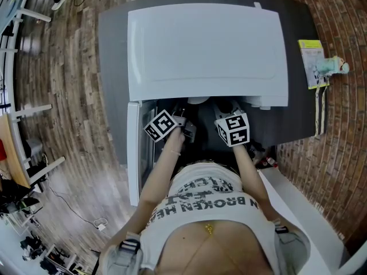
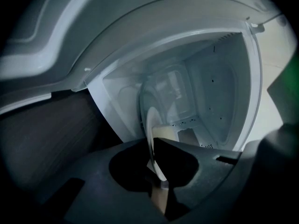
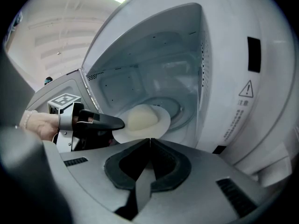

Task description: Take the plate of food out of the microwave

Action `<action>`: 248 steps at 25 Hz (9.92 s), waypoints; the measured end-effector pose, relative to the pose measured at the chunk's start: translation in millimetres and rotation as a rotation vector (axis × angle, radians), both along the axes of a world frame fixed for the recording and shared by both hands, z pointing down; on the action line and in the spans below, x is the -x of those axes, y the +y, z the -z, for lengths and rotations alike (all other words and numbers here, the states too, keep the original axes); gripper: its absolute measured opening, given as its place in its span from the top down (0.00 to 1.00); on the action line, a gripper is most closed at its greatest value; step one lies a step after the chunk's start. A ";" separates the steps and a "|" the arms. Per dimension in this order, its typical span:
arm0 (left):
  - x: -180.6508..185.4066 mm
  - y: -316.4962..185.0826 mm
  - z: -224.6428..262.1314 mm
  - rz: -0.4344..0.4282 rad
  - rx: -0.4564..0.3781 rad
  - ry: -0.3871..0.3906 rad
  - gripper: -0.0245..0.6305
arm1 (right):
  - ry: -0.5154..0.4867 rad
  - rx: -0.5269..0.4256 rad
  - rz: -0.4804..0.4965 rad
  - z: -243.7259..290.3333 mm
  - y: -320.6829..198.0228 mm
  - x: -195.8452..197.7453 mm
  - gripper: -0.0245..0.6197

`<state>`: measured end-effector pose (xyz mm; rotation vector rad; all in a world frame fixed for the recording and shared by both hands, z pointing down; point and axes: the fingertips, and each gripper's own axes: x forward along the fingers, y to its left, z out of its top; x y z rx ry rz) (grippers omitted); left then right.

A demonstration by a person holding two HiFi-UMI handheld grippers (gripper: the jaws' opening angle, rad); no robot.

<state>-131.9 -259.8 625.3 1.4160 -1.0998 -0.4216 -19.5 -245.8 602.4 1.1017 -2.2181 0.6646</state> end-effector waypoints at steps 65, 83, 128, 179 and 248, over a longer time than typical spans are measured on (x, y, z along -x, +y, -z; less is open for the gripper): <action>-7.0 44.3 18.2 0.029 -0.001 0.068 0.93 | -0.750 0.344 -0.407 -5.7 1.9 -1.7 0.89; -11.3 76.7 29.1 0.063 -0.022 0.055 0.93 | -0.730 0.349 -0.377 4.5 30.8 -5.3 0.89; -47.7 145.7 36.2 0.173 -0.060 0.035 0.93 | -0.717 0.363 -0.228 12.9 86.4 -36.0 0.89; -11.9 254.7 37.1 -0.074 -0.055 0.090 0.93 | -0.740 0.272 -0.477 18.2 221.9 -8.4 0.89; -171.0 358.4 55.3 0.149 -0.071 0.000 0.93 | -0.744 0.380 -0.255 27.6 301.8 -159.4 0.89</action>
